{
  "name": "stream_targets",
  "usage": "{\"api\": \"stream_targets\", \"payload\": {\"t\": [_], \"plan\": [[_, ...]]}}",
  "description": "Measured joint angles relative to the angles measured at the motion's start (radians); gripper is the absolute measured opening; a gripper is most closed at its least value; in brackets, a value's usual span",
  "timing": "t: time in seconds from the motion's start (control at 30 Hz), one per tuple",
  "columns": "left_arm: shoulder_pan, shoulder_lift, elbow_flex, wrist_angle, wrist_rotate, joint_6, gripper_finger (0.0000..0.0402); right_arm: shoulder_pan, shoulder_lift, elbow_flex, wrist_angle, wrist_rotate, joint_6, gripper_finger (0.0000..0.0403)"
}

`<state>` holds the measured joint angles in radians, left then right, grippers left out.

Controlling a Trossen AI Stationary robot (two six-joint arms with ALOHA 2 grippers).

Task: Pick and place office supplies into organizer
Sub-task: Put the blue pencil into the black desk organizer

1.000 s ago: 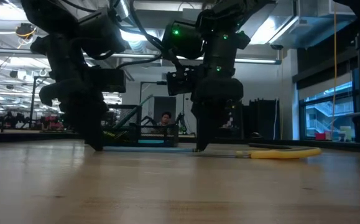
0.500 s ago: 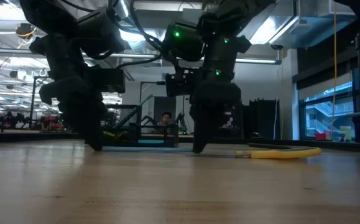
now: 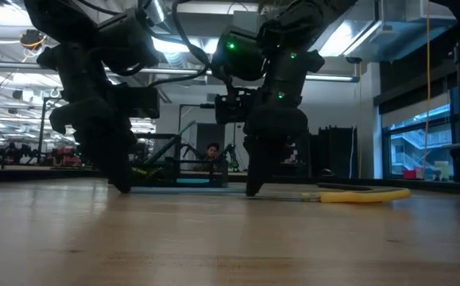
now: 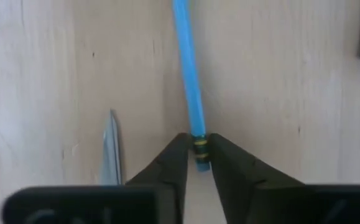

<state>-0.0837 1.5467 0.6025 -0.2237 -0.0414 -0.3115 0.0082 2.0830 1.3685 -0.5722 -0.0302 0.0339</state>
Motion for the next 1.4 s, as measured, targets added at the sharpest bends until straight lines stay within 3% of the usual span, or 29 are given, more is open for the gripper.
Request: {"api": "stream_targets", "payload": {"t": [0.2,0.47,0.83,1.03,1.23,1.4], "plan": [[-0.001,0.0,0.0,0.001,-0.009,0.0,0.0003,0.0,0.001,-0.001,0.001,0.003,-0.038,0.0018],[-0.002,-0.041,-0.009,0.009,-0.045,0.089,0.0029,-0.005,0.006,0.042,-0.043,0.006,-0.043,0.0027],[-0.001,-0.263,-0.011,-0.028,-0.073,0.188,0.009,-0.01,0.004,0.06,-0.072,0.034,-0.085,0.0023],[0.0,-0.355,-0.01,-0.099,-0.109,0.228,0.0101,-0.014,-0.03,0.096,-0.187,0.19,-0.096,0.0022],[0.0,-0.433,-0.009,-0.182,-0.119,0.213,0.0104,-0.011,-0.035,0.188,-0.32,0.28,-0.144,0.0024],[0.0,-0.458,-0.009,-0.243,-0.122,0.173,0.0103,-0.012,-0.038,0.286,-0.444,0.461,-0.196,0.0024]]}}
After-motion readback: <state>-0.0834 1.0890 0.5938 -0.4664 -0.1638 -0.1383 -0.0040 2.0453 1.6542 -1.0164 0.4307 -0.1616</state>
